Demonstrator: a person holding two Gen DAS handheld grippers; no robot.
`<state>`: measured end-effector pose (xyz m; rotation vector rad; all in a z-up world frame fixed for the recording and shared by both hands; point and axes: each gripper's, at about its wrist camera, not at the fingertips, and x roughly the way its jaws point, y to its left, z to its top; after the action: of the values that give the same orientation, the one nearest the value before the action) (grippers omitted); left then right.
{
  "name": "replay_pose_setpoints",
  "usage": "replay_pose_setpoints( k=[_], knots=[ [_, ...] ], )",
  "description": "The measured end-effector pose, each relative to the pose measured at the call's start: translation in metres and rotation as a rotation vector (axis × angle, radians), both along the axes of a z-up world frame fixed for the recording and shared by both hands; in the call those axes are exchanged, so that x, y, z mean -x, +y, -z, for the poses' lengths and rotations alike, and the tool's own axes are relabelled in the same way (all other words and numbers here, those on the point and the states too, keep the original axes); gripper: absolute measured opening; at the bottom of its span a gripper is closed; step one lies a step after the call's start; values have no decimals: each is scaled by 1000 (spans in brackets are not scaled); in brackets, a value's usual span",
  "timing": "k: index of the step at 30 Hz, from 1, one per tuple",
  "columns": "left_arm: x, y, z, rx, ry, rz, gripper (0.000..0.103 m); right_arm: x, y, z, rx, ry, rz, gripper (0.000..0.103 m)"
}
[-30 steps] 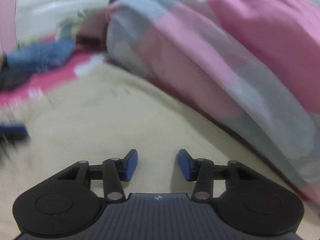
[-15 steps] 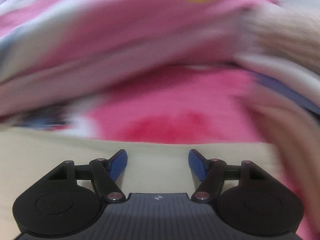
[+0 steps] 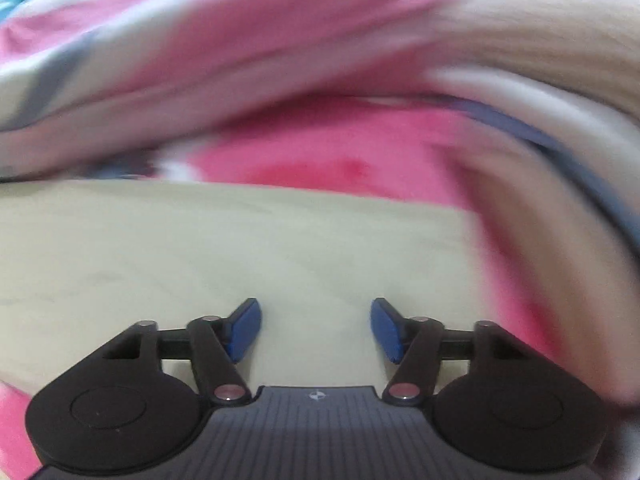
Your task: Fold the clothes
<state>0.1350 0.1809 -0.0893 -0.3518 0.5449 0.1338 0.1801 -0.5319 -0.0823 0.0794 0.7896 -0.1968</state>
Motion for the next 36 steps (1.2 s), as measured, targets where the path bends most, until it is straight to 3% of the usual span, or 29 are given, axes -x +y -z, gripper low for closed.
replay_pose_setpoints(
  k=[2, 3, 7, 13, 17, 20, 22, 27, 32, 36],
  knots=[
    [0, 0, 0, 0, 0, 0, 29, 26, -42, -3, -37, 26, 159, 64],
    [0, 0, 0, 0, 0, -1, 29, 40, -53, -8, -50, 24, 176, 60],
    [-1, -2, -2, -13, 7, 1, 30, 41, -17, -23, -50, -25, 60, 64],
    [-3, -12, -9, -78, 43, -14, 40, 36, 46, -42, -44, -99, -119, 65],
    [-3, -15, -8, -90, 46, -29, 40, 11, 61, -5, -79, -4, -120, 65],
    [-2, -12, -8, -72, 45, -26, 41, 52, 34, 10, -139, -16, -91, 66],
    [-4, -12, -9, -70, 50, -16, 43, 85, 22, 3, -123, 36, -47, 66],
    [9, -21, -29, -105, 25, -12, 49, 159, 15, -47, -73, 5, -23, 68],
    [48, -42, -69, -134, -12, 36, 62, 207, 45, -99, -146, -184, -109, 76],
    [83, -69, -84, -165, 13, 113, 73, 216, 104, -92, -199, -223, -254, 76]
  ],
)
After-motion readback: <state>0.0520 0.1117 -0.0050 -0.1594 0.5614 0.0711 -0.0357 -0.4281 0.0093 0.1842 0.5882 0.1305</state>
